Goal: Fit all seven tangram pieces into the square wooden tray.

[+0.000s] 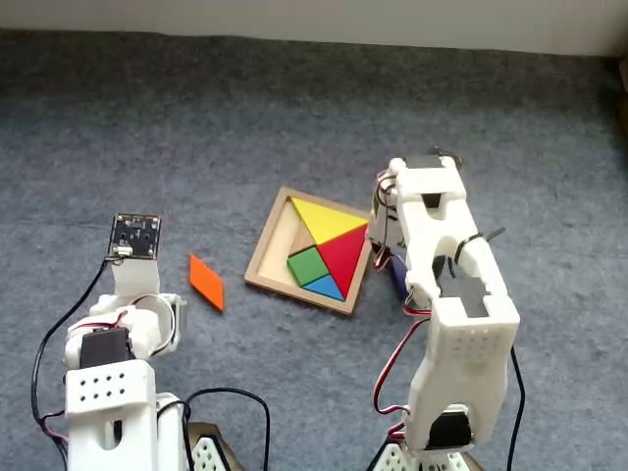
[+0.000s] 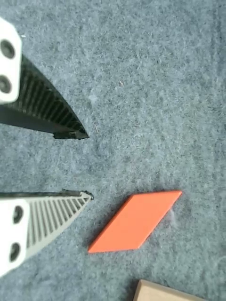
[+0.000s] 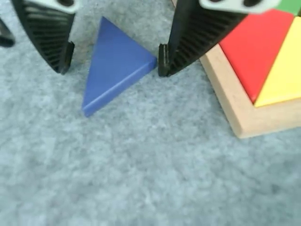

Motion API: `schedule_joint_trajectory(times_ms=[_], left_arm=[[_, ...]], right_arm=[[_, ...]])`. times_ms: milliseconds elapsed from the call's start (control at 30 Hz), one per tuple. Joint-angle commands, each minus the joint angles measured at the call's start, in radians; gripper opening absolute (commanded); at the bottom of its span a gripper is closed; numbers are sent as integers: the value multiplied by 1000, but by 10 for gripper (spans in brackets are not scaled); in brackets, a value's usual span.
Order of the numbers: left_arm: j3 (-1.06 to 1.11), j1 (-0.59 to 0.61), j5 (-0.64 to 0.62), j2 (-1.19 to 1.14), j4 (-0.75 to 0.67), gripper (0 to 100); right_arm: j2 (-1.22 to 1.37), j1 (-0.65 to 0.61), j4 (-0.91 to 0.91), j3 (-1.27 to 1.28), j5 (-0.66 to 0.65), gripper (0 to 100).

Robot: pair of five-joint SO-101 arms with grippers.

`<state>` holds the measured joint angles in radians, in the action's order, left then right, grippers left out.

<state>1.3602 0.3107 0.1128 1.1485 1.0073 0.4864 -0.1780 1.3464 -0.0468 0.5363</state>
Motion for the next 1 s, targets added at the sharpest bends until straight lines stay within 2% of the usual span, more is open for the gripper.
schedule_joint_trajectory(times_ms=[0, 100, 233, 400, 600, 867, 967], left_arm=[[-2, 10, -5, 13, -15, 185], [-2, 10, -5, 13, -15, 185], [-2, 10, -5, 13, -15, 185], [-2, 10, -5, 13, -15, 185], [-2, 10, -5, 13, -15, 185], [-2, 10, -5, 13, -15, 185], [-2, 10, -5, 13, -15, 185]], right_arm=[[-5, 22, -10, -47, -8, 178], [-10, 22, -4, -53, -8, 118], [-15, 25, 16, -56, -21, 115], [-24, 5, 157, -148, -112, 115], [-28, -47, 291, -312, -114, 115], [-27, -243, 294, -384, -123, 115], [-25, -351, 292, -384, -232, 115]])
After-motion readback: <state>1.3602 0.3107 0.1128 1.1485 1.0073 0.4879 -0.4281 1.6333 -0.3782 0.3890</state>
